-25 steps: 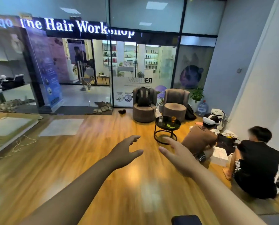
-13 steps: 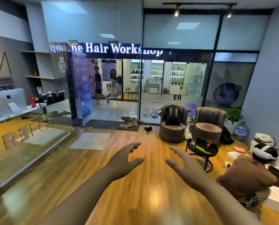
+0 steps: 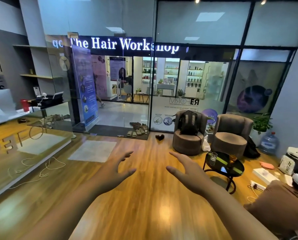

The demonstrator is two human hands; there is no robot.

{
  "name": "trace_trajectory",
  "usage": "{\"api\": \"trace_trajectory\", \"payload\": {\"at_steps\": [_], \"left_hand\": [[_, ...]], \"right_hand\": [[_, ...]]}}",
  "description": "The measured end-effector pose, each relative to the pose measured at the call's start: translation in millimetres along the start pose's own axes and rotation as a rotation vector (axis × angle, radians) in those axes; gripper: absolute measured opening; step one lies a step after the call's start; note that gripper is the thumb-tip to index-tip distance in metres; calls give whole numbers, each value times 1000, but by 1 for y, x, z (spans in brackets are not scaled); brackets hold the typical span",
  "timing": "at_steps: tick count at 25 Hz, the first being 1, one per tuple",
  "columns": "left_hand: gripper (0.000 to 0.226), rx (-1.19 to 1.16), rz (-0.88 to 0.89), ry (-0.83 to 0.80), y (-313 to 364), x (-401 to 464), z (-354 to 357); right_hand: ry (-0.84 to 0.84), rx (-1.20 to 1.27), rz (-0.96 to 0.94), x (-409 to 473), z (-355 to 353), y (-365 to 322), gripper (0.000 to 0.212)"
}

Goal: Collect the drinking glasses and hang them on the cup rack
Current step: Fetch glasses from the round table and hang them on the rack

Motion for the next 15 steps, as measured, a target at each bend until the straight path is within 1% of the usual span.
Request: {"api": "trace_trajectory", "payload": {"at_steps": [6, 11, 15], "left_hand": [[72, -16, 7, 5, -29, 117, 32], [72, -63, 39, -49, -73, 217, 65], [71, -131, 76, -101, -112, 312, 76]], "right_hand": [[1, -34, 11, 117, 8, 51, 73], [4, -44, 77, 201, 43, 92, 74], [27, -66, 151, 273, 71, 105, 72]]}}
Point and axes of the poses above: each hand's wrist, its own x-axis towards the middle knuckle, its own z-axis out of the palm, y = z × x, the point moved 3 cm from there along x, towards the middle knuckle, and after that the axes turned 7 degrees about y, right-handed, at the moved point
